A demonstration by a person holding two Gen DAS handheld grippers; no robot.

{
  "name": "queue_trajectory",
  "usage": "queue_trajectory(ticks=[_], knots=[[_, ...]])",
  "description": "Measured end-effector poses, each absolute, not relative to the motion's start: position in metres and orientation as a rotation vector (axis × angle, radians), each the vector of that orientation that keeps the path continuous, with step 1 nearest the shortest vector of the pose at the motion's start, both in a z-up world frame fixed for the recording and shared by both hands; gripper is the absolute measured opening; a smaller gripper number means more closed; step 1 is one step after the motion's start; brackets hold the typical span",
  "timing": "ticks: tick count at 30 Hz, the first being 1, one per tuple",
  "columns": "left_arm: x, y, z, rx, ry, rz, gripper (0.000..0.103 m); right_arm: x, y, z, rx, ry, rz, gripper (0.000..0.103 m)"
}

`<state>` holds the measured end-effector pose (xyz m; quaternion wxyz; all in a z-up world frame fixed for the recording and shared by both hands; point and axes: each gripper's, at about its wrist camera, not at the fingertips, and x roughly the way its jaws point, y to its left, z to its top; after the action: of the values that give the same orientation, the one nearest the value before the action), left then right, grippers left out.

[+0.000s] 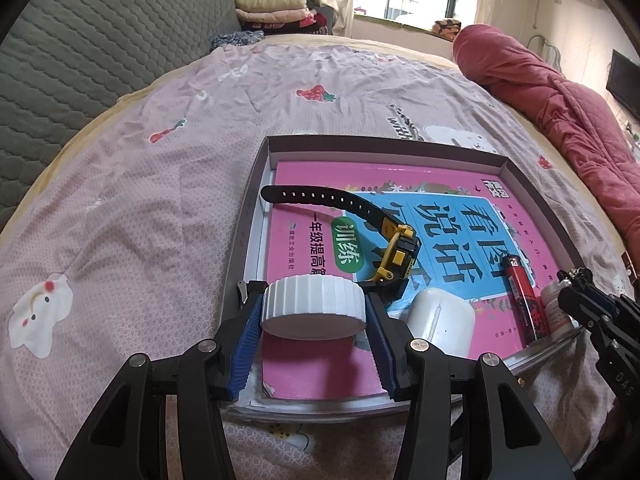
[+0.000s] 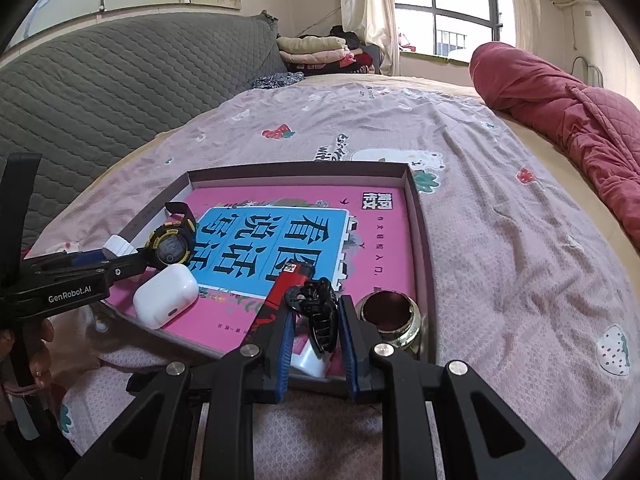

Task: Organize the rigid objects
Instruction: 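Lower the keys beside the pill bottle and open the right tool while the left tool lowers the lid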

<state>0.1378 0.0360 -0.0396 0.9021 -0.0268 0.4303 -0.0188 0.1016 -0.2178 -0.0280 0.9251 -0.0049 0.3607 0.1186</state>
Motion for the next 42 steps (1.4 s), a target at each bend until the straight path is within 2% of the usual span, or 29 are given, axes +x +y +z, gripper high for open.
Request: queue_trajectory(ticks=[42], knots=[[0.138,0.038,-0.043,-0.071,0.893,-0.041,0.052,0.099,-0.213,-0.027,-0.021,0.714,0.257,0.022]])
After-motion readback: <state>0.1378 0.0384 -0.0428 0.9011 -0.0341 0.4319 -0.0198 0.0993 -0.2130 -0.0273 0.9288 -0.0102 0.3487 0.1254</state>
